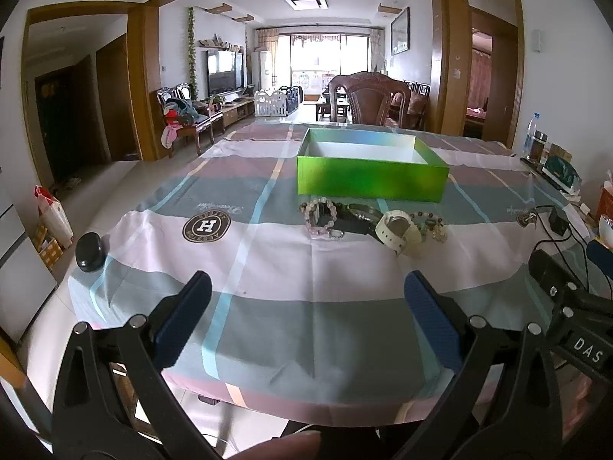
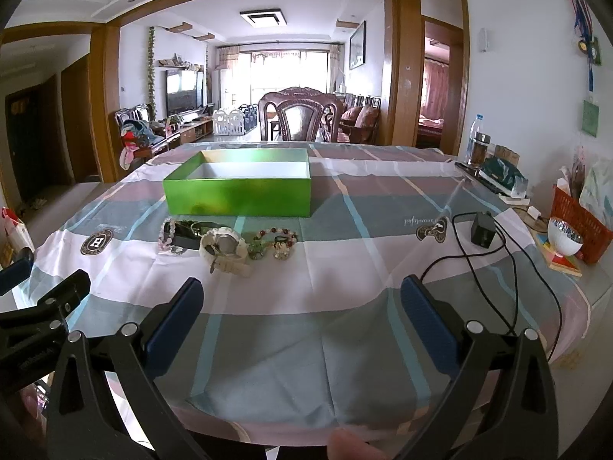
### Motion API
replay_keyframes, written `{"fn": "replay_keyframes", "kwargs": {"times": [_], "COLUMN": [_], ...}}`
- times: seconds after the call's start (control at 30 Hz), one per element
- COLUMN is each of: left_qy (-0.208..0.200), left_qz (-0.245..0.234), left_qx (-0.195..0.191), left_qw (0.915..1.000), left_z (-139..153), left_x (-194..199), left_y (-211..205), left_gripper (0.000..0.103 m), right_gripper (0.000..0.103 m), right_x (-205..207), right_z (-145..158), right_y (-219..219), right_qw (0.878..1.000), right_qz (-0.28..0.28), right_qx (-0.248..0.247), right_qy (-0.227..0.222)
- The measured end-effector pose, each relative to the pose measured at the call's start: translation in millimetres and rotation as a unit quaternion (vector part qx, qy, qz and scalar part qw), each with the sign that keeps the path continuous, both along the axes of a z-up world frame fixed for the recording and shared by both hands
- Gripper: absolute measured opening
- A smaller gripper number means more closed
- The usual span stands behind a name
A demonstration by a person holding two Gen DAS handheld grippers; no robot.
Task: Organize jewelry
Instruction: 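Move both tools toward the row of jewelry beside the green box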
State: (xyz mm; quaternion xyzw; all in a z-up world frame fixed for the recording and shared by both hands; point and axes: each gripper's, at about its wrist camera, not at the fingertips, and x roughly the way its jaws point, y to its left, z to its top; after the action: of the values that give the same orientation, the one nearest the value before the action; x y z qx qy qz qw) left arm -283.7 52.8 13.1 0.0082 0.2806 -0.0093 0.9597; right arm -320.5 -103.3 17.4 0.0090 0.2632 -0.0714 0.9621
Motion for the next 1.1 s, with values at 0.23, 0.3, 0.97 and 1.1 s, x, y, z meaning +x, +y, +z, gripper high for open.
{"fn": "replay_keyframes", "kwargs": {"times": [0.23,0.3,0.97,1.1], "left_qy": [0.006,0.004,0.016,0.036], "left_qz": [0.001,0.005,-0.004,-0.029], "left_qx": [0.003,0.004,-0.033,-0.018], "left_qw": [1.0000,1.0000,0.9993,0.9988], "left_z": [-4,-6,-15,-24], "left_x": [5,7,24,32], "left_y": [-1,-2,10,-2], "left_gripper": [0.100,0.100,0.099,0.100], "right_gripper": [0.100,0.100,0.100,0.100], "right_x": [8,10,16,23], "right_z": [-11,-12,-16,-19], "right_y": [-4,-4,-3,-3], "right_qw": [1.000,1.000,1.000,0.999], "right_qz": [-0.001,-0.001,0.026,0.049], "right_qx": [0.005,0.006,-0.014,-0.002], "right_qy": [0.012,0.014,-0.006,0.000]}}
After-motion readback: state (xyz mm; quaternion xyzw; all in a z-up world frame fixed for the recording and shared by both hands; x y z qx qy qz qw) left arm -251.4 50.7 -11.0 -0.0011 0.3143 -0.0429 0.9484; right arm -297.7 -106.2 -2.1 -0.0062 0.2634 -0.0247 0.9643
